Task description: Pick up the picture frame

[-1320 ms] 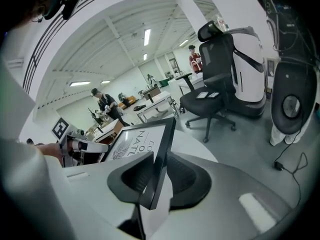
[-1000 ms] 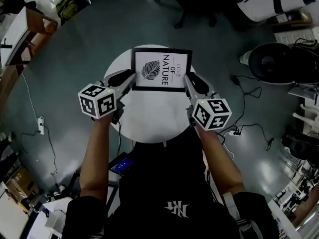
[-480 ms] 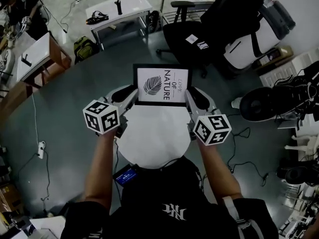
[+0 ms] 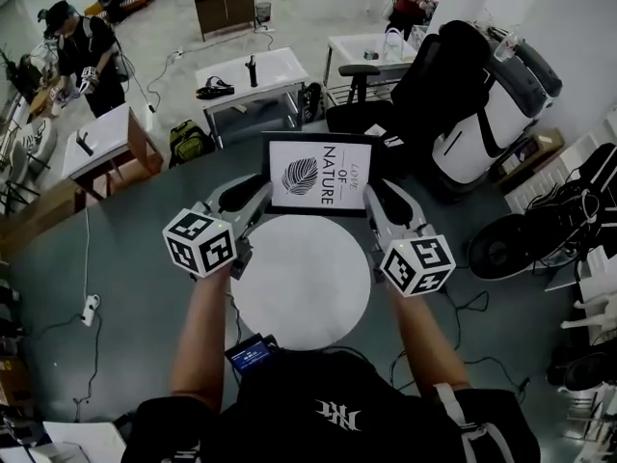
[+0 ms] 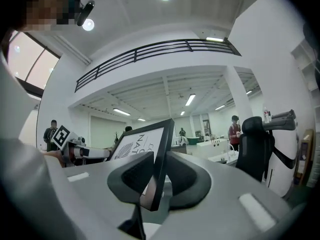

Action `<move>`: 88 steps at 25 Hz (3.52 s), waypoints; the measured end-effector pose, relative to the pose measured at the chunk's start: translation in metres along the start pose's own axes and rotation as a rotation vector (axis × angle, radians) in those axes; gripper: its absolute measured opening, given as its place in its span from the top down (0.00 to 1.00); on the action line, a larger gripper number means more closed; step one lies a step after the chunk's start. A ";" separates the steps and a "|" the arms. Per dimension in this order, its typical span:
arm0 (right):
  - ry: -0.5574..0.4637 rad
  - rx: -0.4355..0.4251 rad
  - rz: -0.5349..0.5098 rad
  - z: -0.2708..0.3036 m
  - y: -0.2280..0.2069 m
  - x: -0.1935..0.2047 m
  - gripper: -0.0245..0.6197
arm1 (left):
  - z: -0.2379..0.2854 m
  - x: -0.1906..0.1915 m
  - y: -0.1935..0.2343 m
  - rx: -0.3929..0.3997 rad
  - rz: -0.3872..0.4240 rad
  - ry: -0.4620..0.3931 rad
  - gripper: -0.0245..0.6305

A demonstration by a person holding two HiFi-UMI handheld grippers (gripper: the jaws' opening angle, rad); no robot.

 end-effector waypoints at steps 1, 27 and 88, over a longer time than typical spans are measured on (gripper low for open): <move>-0.020 -0.007 -0.005 -0.010 0.002 -0.008 0.84 | -0.006 -0.006 -0.011 -0.004 0.014 -0.017 0.84; -0.408 -0.081 -0.054 -0.300 0.077 -0.117 0.85 | -0.177 -0.075 -0.302 -0.029 0.325 -0.273 0.84; -0.446 -0.099 -0.076 -0.480 0.311 -0.084 0.85 | -0.445 -0.020 -0.381 0.018 0.304 -0.325 0.84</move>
Point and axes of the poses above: the fingertips, and each gripper's own axes: z forward along the fingers, y to its left, x out of its underside, the point moved 2 cm from there along -z, backward along the fingers
